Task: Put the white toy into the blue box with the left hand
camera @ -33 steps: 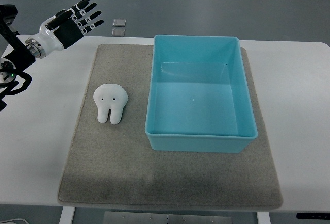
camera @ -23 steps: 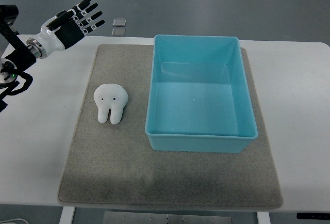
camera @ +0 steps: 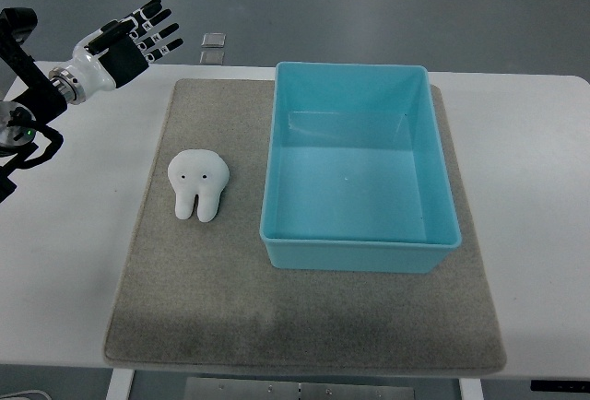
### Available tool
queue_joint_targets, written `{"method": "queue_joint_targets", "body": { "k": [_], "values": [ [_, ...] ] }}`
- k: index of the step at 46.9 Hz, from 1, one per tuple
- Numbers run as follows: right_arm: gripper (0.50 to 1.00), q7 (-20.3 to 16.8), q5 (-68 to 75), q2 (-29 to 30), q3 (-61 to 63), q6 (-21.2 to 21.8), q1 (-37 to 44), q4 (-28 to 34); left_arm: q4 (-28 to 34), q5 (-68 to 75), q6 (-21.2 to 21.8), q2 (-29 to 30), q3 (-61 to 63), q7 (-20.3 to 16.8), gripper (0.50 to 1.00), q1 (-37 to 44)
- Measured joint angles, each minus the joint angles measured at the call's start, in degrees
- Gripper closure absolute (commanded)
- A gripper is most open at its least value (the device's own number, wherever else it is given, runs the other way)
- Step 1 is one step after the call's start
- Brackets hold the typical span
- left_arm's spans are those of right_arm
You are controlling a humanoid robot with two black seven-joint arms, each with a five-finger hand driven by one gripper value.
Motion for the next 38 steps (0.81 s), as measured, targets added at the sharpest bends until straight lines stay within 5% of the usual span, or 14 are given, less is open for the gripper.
{"method": "queue_joint_targets", "body": {
  "k": [5,18,38],
  "values": [
    [0.564,0.0,0.0,0.0,0.0,0.0,0.0,0.0,0.1,10.3,-0.8,0.4,-0.7,-2.4,0.504,0.0],
    [0.564,0.0,0.0,0.0,0.0,0.0,0.0,0.0,-1.4,34.7,-1.1,3.2,-0.9,-16.6,0.506,-1.8],
    [0.564,0.0,0.0,0.0,0.0,0.0,0.0,0.0,-17.3,65.1,-0.3,15.5,-0.6,-18.8,0.506,-1.7]
  ]
}}
